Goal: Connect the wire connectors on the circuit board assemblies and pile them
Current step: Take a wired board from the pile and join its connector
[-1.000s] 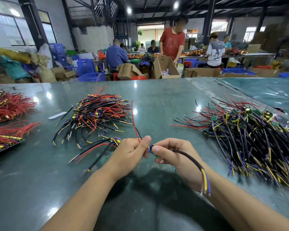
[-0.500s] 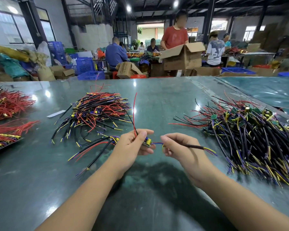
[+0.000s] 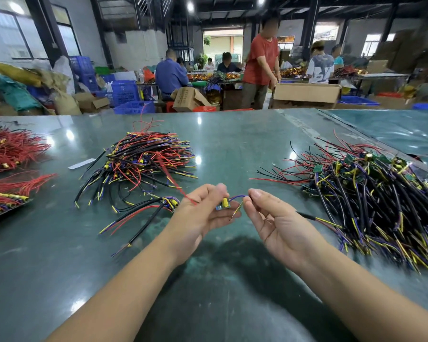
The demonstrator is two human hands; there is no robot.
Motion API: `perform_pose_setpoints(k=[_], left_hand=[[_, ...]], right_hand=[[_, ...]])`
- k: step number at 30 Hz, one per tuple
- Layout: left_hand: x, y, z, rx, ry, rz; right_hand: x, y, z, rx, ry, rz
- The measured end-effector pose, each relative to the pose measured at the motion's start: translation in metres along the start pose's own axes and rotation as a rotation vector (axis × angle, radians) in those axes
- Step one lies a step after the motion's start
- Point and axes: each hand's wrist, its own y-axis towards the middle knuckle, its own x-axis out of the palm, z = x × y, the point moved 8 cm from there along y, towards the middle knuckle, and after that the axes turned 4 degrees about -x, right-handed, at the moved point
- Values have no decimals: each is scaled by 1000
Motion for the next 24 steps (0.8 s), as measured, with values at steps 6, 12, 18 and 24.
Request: perform_pose_setpoints(k=[6,12,18,24], left_hand=[[2,-6,6,127,381,12],[-6,-2,11,119,358,62],[-10,-1,12,82,248,20],[-14,1,12,52,117,-1]], right_hand=[[5,-3,1,-23,-48,-19],[2,2,-5,-123,-338,-56],[4,1,-12,-189,-463,-122],[17,-2,-6,-96,-511,-306]])
